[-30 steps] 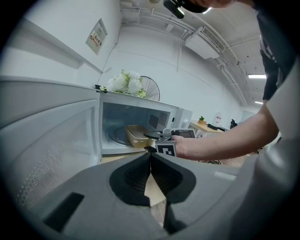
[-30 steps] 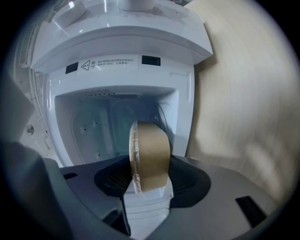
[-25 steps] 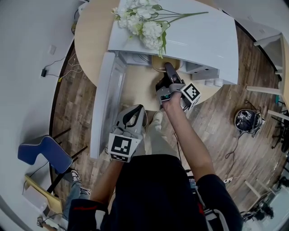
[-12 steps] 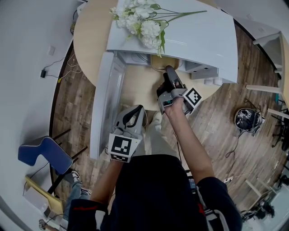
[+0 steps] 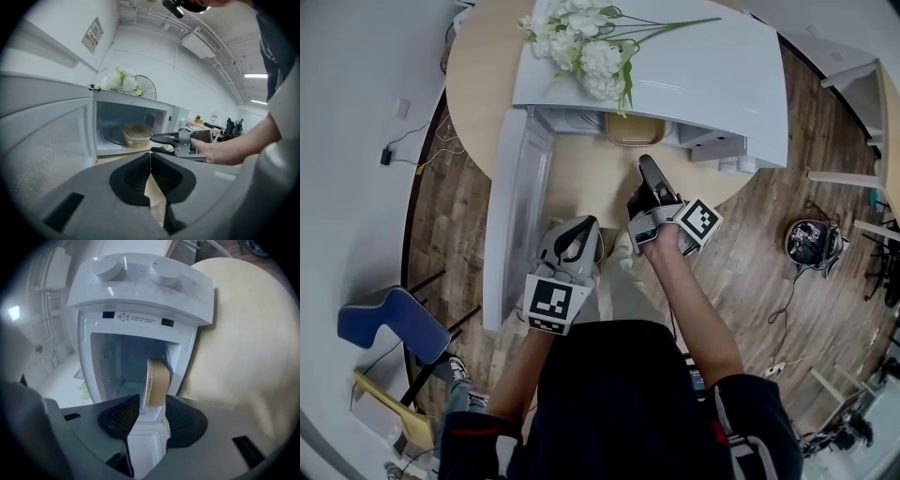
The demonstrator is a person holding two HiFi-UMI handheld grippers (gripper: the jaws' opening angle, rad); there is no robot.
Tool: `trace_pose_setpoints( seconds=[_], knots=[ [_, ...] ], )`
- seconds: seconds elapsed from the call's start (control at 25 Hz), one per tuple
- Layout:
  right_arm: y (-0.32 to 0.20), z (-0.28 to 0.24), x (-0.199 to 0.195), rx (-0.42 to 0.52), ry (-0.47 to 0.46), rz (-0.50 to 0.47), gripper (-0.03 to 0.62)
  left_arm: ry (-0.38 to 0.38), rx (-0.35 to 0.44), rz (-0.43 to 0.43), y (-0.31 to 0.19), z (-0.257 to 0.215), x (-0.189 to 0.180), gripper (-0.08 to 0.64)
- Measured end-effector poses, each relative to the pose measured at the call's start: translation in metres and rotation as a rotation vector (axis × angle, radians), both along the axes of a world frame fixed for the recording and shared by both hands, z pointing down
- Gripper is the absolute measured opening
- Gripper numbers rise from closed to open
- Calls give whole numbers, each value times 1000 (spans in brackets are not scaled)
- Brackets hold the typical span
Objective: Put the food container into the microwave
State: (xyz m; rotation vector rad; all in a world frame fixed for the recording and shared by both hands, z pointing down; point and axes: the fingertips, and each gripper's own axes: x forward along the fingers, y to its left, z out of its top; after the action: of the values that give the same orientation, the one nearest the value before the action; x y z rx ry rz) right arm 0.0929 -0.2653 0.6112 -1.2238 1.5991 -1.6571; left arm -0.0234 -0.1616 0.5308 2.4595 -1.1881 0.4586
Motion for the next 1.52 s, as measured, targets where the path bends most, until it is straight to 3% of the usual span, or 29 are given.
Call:
trace_pose_setpoints(
  seconds=[0.16, 0.28, 0.56, 0.64, 0.92, 1.52],
  knots=[
    [1, -3, 3, 17, 160, -57, 83, -1, -1, 0, 0, 1, 1, 17],
    [-1, -11, 3, 74, 354, -126, 17, -5, -4, -2, 1, 2, 0, 17],
    [-10, -26, -12, 259, 916, -340, 11, -3, -10, 1, 3, 3, 3, 18],
    [-12, -25, -18, 291, 1021, -398, 11, -2, -10, 1, 2, 4, 4, 18],
    [-21, -14, -27, 327, 1162, -495, 11, -1, -13, -10, 1, 6, 3, 17],
    [-60, -3, -22, 322, 1164, -482, 11, -8, -27, -21, -7, 12, 4, 18]
  ],
)
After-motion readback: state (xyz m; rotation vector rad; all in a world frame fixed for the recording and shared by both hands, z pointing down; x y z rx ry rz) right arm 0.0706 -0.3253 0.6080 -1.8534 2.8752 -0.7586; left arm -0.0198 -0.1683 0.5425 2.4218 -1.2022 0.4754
